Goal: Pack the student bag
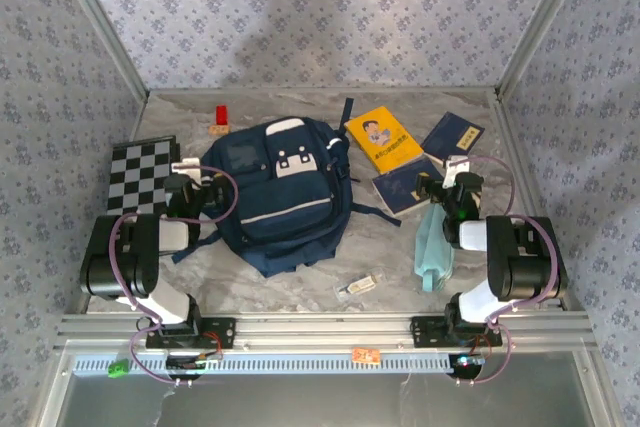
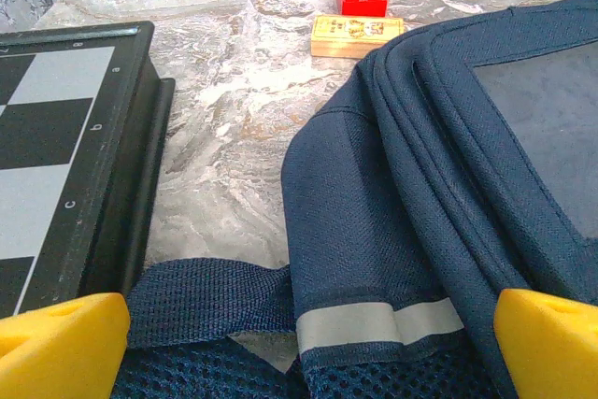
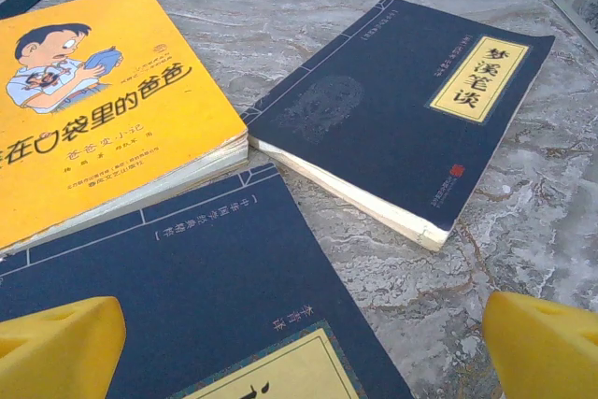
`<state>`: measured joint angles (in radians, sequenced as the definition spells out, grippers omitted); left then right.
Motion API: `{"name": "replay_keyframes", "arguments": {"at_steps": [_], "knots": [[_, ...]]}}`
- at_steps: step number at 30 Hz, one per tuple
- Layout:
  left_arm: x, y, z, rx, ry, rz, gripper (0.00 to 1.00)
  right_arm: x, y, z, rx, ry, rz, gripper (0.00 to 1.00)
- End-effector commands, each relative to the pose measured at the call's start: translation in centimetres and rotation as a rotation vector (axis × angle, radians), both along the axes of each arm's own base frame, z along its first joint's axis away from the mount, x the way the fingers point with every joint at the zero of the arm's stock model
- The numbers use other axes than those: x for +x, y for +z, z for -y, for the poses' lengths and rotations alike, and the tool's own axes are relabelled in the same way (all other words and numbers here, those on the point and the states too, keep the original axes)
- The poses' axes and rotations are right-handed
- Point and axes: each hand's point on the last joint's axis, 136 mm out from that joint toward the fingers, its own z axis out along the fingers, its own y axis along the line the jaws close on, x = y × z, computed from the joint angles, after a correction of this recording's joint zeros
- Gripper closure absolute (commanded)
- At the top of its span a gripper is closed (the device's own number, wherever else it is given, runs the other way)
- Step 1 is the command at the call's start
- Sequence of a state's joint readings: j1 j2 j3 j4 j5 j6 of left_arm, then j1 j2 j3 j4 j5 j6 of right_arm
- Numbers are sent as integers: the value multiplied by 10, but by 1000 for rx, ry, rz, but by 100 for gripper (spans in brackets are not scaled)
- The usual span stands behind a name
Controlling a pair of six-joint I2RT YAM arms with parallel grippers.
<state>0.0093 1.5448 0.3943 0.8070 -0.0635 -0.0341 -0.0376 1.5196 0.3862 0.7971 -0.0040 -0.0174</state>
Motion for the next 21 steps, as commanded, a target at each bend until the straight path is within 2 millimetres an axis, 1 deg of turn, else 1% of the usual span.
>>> {"name": "replay_keyframes", "arguments": {"at_steps": [1, 21], "knots": [[7, 12, 2, 2, -18, 32, 0, 3, 5, 0, -24, 2, 19, 0], [7, 12, 2, 0, -19, 31, 0, 3, 4, 0, -18, 5, 17, 0]]}}
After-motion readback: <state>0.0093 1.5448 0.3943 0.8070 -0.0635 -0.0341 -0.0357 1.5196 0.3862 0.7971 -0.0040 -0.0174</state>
